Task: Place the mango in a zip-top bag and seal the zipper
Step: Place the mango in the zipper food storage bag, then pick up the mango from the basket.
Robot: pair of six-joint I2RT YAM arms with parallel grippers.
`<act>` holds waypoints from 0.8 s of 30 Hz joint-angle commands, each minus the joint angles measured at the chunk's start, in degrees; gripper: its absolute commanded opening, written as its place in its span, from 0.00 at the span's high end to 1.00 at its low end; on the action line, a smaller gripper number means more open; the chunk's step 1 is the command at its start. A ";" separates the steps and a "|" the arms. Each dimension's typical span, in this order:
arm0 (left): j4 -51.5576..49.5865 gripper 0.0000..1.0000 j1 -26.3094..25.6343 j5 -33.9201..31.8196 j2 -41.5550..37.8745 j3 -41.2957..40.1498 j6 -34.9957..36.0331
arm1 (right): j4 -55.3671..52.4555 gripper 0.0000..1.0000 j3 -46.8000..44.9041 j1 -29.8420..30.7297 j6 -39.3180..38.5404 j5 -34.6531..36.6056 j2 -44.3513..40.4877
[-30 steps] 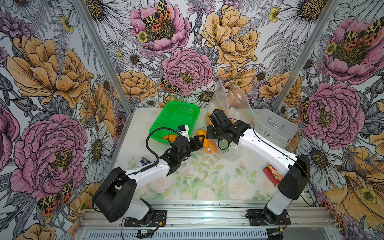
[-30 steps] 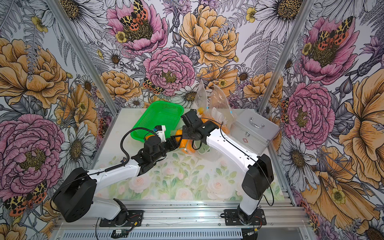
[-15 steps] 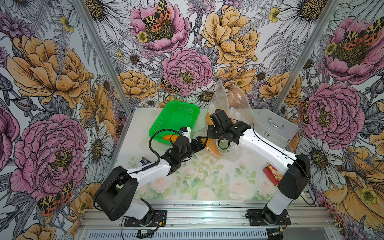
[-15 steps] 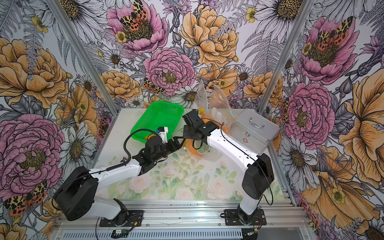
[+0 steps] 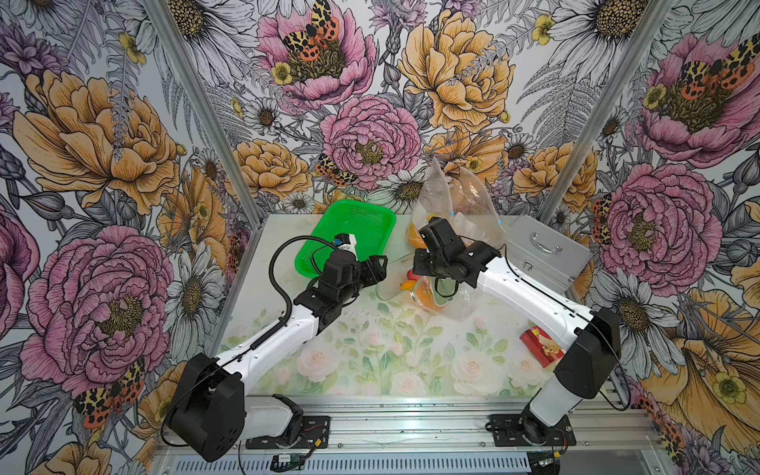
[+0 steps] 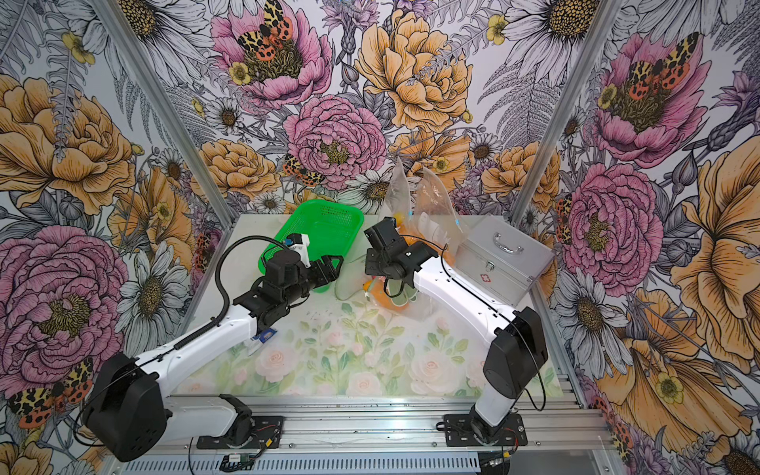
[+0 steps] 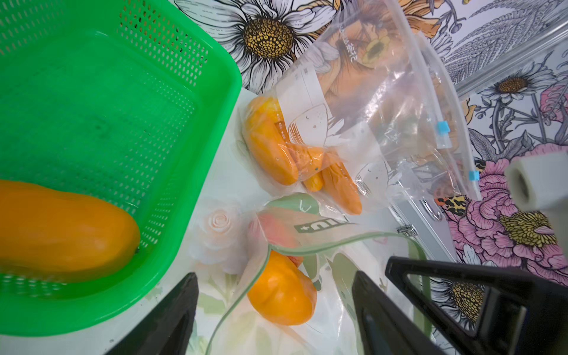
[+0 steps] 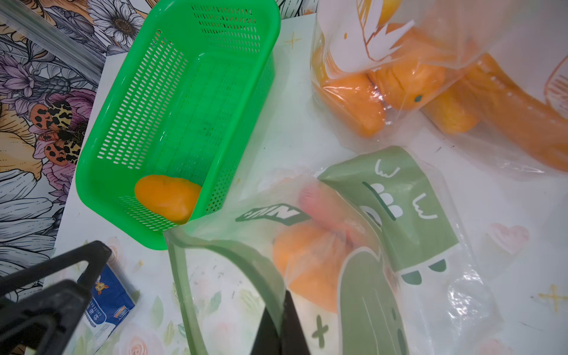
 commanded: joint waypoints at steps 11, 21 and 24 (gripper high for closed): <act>-33.70 0.04 20.82 17.23 15.95 23.51 48.73 | 1.56 1.00 -2.26 -0.31 0.56 -0.81 -3.27; -43.31 0.02 20.98 23.67 26.26 31.57 68.50 | 1.55 1.00 -2.08 -0.27 0.95 -1.66 -2.80; -47.35 0.02 20.98 22.82 31.63 35.89 70.74 | 1.43 1.00 -2.00 -0.31 0.95 -2.20 -2.68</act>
